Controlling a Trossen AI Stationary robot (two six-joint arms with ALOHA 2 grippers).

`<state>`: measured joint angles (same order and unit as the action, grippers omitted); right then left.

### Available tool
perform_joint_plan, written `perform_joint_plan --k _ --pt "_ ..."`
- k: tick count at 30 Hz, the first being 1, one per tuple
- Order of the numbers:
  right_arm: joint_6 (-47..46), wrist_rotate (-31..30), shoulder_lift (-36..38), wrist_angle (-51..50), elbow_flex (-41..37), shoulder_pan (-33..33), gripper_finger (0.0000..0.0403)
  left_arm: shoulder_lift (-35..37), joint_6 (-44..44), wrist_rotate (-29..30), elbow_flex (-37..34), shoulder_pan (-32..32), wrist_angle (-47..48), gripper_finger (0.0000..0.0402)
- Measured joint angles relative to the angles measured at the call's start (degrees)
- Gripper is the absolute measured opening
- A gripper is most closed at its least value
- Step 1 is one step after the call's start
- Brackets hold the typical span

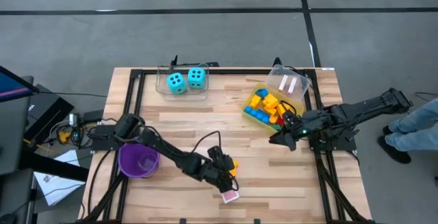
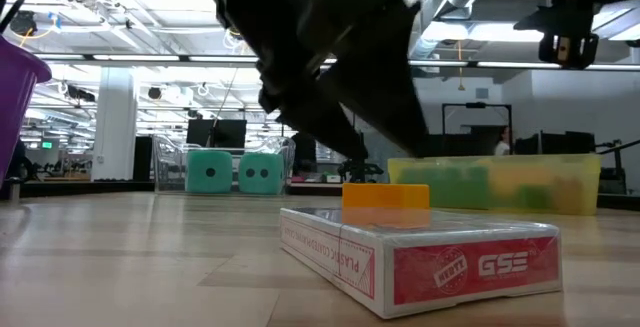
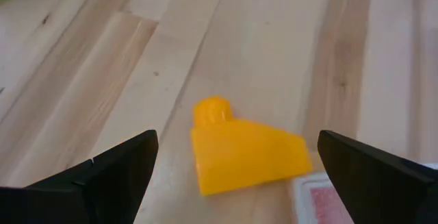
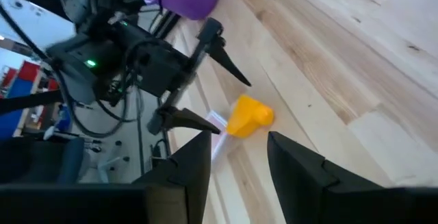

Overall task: Pick & Place Toys
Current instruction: Put the yellow game piece into the yellow bin

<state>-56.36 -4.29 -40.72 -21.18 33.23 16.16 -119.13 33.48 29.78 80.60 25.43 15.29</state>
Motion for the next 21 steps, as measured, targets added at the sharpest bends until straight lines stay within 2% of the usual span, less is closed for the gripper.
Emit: perform_joint_plan --k 7,13,21 --pt "1.06 0.0 -0.08 -0.91 -0.02 -0.04 0.0137 0.04 -0.09 -4.54 0.06 -0.48 -0.78 0.0397" --pt "1.49 -0.07 -0.08 -0.86 -0.02 -0.04 0.0137 0.04 -0.09 -4.45 0.05 -1.09 -0.71 0.0397" --pt "1.51 -0.19 -0.1 -0.93 -0.02 -0.04 0.0137 -1.49 -0.25 -7.75 0.02 -2.65 -1.28 0.0397"
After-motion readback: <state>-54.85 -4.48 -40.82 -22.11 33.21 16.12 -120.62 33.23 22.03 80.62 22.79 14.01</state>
